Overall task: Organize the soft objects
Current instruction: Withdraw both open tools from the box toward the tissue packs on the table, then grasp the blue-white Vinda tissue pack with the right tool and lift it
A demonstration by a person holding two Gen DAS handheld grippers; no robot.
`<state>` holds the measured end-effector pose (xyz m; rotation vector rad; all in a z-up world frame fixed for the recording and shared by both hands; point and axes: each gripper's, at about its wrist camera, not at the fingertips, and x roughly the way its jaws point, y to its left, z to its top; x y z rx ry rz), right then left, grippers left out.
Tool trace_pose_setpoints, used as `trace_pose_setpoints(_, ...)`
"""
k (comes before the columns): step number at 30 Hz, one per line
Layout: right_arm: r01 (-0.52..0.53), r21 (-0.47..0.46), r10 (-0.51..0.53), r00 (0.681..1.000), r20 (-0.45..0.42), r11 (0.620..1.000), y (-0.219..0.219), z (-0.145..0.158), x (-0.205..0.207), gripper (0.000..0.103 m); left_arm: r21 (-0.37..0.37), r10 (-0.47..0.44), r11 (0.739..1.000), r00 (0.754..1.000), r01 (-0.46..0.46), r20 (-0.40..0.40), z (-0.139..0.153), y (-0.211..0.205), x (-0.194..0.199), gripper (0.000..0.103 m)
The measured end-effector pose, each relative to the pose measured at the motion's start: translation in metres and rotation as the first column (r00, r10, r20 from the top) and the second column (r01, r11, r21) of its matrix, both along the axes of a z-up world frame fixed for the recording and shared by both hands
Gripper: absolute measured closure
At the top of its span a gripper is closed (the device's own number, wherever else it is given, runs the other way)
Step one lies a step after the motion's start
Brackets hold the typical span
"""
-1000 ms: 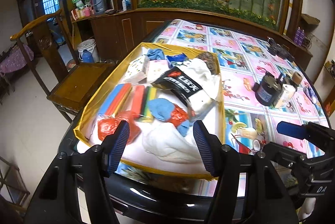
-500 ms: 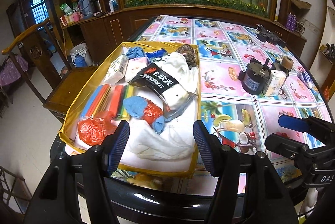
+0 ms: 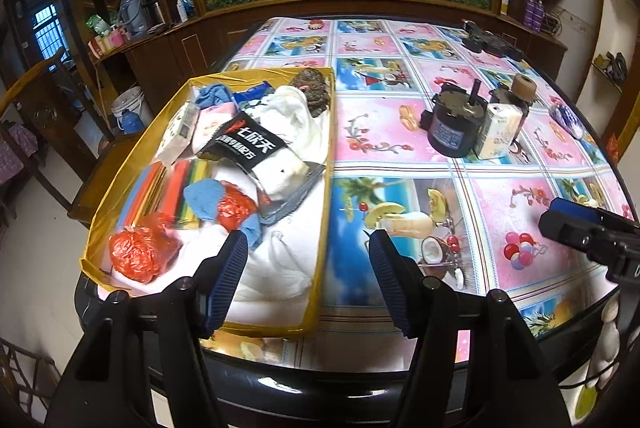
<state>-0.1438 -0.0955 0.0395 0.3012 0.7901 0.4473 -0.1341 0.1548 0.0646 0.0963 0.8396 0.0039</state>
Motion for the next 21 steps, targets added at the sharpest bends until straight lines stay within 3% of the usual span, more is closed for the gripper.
trace_pose_setpoints(9,0.137,0.026,-0.136,0.99,-0.025,0.99,-0.071,-0.008,-0.012,0.029,-0.034,-0.06,0.998,0.998,0.059,-0.004,0.002,-0.01,-0.001,0.041)
trace_pose_setpoints(13,0.249,-0.001,-0.249,0.968,-0.026,0.968,-0.116,-0.002,-0.021,0.029,-0.105,-0.119,0.988,0.991,0.112,-0.057,-0.007,-0.019,0.004,0.041)
trace_pose_setpoints(21,0.422,-0.056,-0.423,0.906,0.002,0.905,-0.184,0.026,-0.011,0.029,-0.114,-0.165,0.981,0.982,0.154,-0.09,-0.016,-0.038,0.004,0.041)
